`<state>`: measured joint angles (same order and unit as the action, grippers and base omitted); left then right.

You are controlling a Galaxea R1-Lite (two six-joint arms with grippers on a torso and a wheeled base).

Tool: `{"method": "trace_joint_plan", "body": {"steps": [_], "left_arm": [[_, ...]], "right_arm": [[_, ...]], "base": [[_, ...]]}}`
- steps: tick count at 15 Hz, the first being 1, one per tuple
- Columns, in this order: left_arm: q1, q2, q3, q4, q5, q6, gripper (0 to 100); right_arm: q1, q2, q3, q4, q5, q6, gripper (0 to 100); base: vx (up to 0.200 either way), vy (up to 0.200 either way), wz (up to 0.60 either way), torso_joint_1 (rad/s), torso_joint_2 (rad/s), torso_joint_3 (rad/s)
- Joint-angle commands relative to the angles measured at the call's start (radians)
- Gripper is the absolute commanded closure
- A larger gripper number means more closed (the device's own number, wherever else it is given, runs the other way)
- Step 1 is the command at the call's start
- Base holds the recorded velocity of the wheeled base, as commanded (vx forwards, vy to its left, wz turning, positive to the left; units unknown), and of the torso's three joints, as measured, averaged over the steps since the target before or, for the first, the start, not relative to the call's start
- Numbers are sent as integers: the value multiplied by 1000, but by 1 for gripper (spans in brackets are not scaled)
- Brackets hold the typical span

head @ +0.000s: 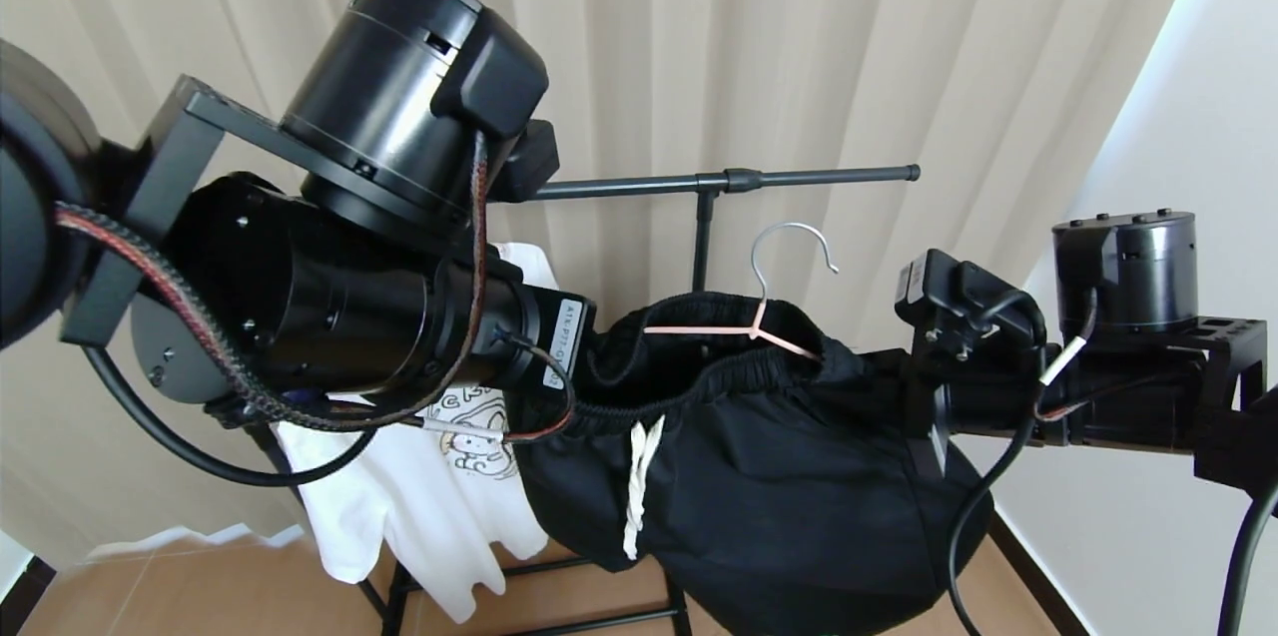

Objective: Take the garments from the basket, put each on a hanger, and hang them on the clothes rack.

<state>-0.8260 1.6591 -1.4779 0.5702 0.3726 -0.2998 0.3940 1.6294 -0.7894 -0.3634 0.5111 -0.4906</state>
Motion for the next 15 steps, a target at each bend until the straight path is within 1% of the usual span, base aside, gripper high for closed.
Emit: {"method": "trace_joint_plan", "body": {"steps": [1,3,4,5,6,7,9,10,11,13,14,15], "left_arm": [[13,27,-81,2,0,-79,100],[47,41,-160,16,-1,-144,100],[62,42,-197,37,-1,-173,100],[82,57,-271,79,-3,-223,100],[91,62,-297,92,-4,-240,100],[105,64,-352,132,-14,-262,100],[110,60,-391,157,-14,-262,100],[108,59,-384,161,-14,-260,100],[99,57,-358,178,-14,-259,100],[53,56,-294,209,-14,-251,100],[44,56,-279,211,-12,-246,100],[13,50,-213,211,-12,-213,100]], "right_arm": [[3,-11,65,-74,3,-29,100],[3,-6,91,-92,3,-100,100],[3,-5,99,-91,3,-123,100],[19,0,110,-94,-2,-131,100],[23,3,111,-94,-3,-132,100],[25,18,113,-94,-5,-144,100],[25,24,116,-92,-8,-163,100],[26,30,111,-94,-11,-161,100],[48,35,87,-97,-20,-138,100],[65,33,67,-101,-28,-14,100],[65,33,64,-106,-28,7,100],[65,38,64,-146,-25,23,100]], "base": [[0,0,0,0,0,0],[0,0,0,0,0,0],[0,0,0,0,0,0],[0,0,0,0,0,0],[0,0,0,0,0,0],[0,0,0,0,0,0],[0,0,0,0,0,0],[0,0,0,0,0,0],[0,0,0,0,0,0],[0,0,0,0,0,0],[0,0,0,0,0,0],[0,0,0,0,0,0]]}}
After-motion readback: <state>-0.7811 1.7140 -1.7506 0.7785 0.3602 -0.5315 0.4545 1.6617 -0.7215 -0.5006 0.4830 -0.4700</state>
